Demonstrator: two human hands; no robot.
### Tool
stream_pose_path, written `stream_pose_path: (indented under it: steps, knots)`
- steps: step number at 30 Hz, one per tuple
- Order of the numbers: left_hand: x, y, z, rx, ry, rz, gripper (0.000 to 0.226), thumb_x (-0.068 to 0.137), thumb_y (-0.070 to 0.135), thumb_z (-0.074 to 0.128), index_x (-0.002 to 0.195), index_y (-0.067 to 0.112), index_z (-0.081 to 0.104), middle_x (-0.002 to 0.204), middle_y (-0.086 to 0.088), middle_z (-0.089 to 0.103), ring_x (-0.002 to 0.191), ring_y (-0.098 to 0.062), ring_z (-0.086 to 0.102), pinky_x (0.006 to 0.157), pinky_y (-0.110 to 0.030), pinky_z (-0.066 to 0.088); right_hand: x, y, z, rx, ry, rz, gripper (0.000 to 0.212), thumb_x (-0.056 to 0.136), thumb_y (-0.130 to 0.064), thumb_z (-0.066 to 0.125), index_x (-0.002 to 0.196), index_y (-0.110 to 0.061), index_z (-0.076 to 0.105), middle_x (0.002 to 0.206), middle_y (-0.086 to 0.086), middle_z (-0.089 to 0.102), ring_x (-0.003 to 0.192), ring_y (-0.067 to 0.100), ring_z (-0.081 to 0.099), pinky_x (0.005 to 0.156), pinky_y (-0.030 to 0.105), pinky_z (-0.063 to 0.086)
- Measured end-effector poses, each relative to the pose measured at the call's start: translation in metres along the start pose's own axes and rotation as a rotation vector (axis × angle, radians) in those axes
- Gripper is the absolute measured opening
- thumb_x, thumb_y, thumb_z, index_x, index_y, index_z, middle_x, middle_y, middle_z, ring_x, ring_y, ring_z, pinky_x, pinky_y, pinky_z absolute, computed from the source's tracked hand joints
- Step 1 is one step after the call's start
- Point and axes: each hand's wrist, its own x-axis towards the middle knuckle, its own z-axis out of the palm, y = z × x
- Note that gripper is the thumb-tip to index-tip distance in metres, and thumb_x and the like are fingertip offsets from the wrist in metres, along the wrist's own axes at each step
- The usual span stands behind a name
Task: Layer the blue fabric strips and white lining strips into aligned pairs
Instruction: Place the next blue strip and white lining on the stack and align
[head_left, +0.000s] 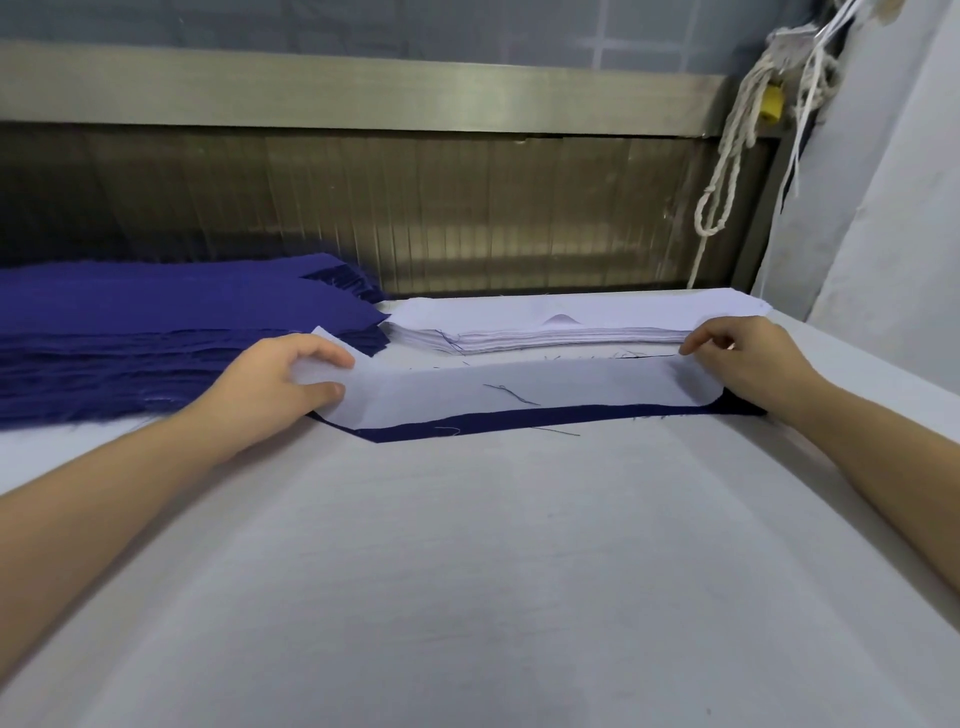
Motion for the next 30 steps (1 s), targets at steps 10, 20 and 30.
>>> stream_pose_path:
  steps: [10,20,30]
  knots:
    - [-0.003,0.007,-0.004,-0.402,0.062,-0.004,0.034,0.079,-0.002,0.069,0.089,0.030,0.069,0.103,0.004,0.063,0.097,-0.024,0.062,0.088,-0.045,0.052,0.002,0.002,-0.008,-0.078,0.104,0.038,0.040,0.085,0.003,0.036,0.074,-0.021,0.066,0.067,-0.011,0.053,0.060,0.011,0.044,0.052,0.023,0.030]
    - [-0.004,0.001,0.000,-0.126,-0.024,0.086,0.031,0.078,0.009,0.073,0.090,0.037,0.067,0.072,0.017,0.060,0.056,0.002,0.054,0.052,-0.012,0.041,0.003,0.003,-0.010,-0.160,0.024,0.153,0.036,0.086,-0.002,0.040,0.070,-0.021,0.067,0.088,0.008,0.062,0.081,0.027,0.049,0.066,0.030,0.035]
    - [-0.004,0.001,-0.001,0.010,-0.079,0.165,0.033,0.079,0.011,0.073,0.092,0.039,0.063,0.100,0.018,0.058,0.070,0.007,0.053,0.060,-0.004,0.038,0.003,0.002,-0.009,-0.195,-0.027,0.209,0.019,0.082,-0.009,0.054,0.064,-0.012,0.060,0.077,0.012,0.062,0.074,0.029,0.052,0.063,0.030,0.037]
